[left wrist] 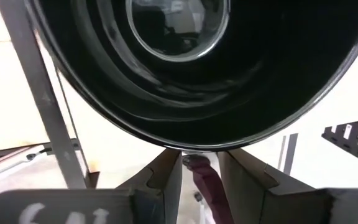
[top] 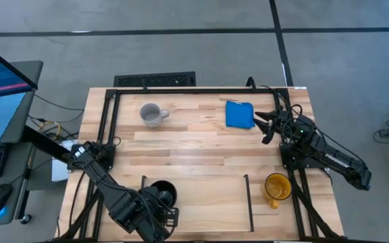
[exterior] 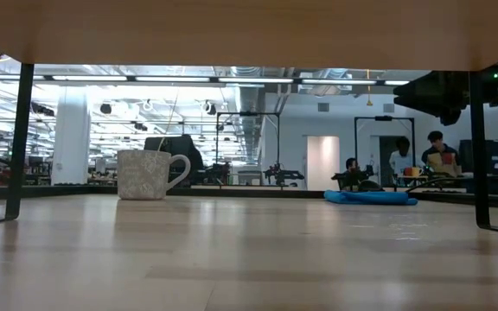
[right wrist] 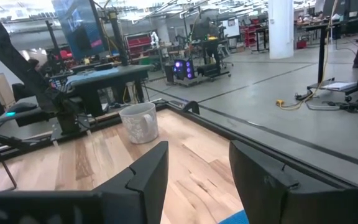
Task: Stack small to large cups/mugs on shelf
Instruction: Put the black mug on the shelf
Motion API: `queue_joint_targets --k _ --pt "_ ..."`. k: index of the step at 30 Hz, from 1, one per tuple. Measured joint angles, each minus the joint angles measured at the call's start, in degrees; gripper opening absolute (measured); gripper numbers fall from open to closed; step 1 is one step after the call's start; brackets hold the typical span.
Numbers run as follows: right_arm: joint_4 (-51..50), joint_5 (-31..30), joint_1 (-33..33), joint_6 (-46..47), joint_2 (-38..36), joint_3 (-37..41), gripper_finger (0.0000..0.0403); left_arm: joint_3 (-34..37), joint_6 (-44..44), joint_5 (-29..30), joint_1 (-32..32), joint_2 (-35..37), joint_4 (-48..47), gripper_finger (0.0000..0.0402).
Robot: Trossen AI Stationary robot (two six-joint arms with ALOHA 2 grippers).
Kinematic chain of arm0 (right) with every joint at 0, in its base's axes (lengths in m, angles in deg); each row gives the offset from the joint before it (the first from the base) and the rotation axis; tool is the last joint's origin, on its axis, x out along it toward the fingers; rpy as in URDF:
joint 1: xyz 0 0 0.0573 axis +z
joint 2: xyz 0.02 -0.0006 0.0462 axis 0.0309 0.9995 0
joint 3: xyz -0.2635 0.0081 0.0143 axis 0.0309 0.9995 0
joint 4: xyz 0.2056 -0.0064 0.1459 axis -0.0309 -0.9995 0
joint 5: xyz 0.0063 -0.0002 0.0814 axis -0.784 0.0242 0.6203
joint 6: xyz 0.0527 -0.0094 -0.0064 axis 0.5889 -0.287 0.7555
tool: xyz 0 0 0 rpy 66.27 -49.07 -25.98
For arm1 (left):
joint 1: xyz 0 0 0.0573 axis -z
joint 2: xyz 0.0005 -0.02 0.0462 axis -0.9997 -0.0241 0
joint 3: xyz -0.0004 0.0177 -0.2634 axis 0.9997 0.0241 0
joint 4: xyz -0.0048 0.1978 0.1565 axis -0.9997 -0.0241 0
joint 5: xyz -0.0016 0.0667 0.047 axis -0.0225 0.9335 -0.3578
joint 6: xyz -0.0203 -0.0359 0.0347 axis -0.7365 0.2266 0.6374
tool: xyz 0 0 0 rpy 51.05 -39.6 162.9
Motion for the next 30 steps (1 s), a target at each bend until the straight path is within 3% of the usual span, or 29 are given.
queue_joint_targets --k 30 --pt "0.0 0.0 0.0 0.0 0.0 0.0 0.0192 -0.1 1.5 -0.7 0.0 0.1 0.0 0.0096"
